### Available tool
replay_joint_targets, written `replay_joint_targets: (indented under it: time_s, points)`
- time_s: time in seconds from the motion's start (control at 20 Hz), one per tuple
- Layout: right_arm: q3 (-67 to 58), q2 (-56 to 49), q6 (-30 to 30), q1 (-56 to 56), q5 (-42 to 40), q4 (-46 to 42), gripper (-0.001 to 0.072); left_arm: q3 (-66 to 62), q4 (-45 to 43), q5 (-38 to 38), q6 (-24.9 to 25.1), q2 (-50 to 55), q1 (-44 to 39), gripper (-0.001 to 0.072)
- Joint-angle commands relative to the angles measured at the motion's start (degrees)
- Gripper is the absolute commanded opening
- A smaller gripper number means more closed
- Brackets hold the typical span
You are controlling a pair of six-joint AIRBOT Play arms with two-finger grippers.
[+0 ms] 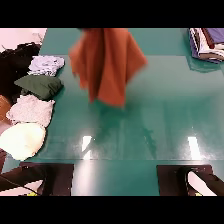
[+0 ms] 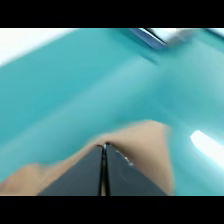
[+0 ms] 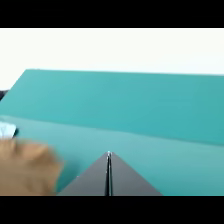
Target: Fold the shirts.
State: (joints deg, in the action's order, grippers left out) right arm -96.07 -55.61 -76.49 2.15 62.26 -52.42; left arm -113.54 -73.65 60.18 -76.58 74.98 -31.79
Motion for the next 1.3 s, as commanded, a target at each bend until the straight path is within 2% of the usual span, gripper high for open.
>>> replay_joint_targets:
  time_s: [0.0,0.05,0.1,0.15,0.3,0.45,0.6,0.7,0.9,1.05,1.25]
  points:
    - [0.02,1.33,0.0,0.5,0.94,0.24,0.0016,8.26,-0.68,2.12,0.5,0.46,-9.42,0.0022]
    - [0.02,1.29,-0.02,0.5,1.95,0.26,0.0016,12.0,0.48,1.36,0.37,1.55,-11.32,0.0042]
    - [0.02,1.22,-0.02,0.5,2.86,0.26,0.0016,15.08,1.05,0.15,0.31,2.69,-12.37,0.0337]
    - [0.02,1.16,-0.02,0.5,3.54,0.26,0.0016,17.11,0.79,-0.63,-0.31,3.63,-12.46,0.0561]
    - [0.02,1.11,-0.04,0.5,4.35,0.33,0.0016,17.53,-2.25,0.48,-3.17,3.87,-6.49,0.054]
    - [0.02,1.09,-0.04,0.5,5.81,0.35,0.0016,18.88,-1.49,5.07,-7.15,4.2,5.73,0.054]
    - [0.39,1.07,-0.04,0.5,6.45,0.37,0.0016,30.21,8.57,6.27,-6.01,4.2,15.98,0.054]
    - [1.42,1.07,-0.04,0.5,6.47,0.37,0.0016,41.48,18.47,4.59,-0.7,4.24,19.37,0.0541]
    - [5.29,1.05,-0.22,-1.77,6.01,0.39,0.0016,56.5,26.36,-5.49,4.11,6.43,19.8,0.054]
    - [7.67,1.07,-0.22,-4.94,4.09,0.31,0.0016,57.16,32.89,-6.58,8.5,10.64,19.5,0.054]
    - [8.74,1.07,-0.24,-6.67,2.21,0.33,0.0016,57.16,33.44,-10.21,8.48,13.46,16.87,0.0539]
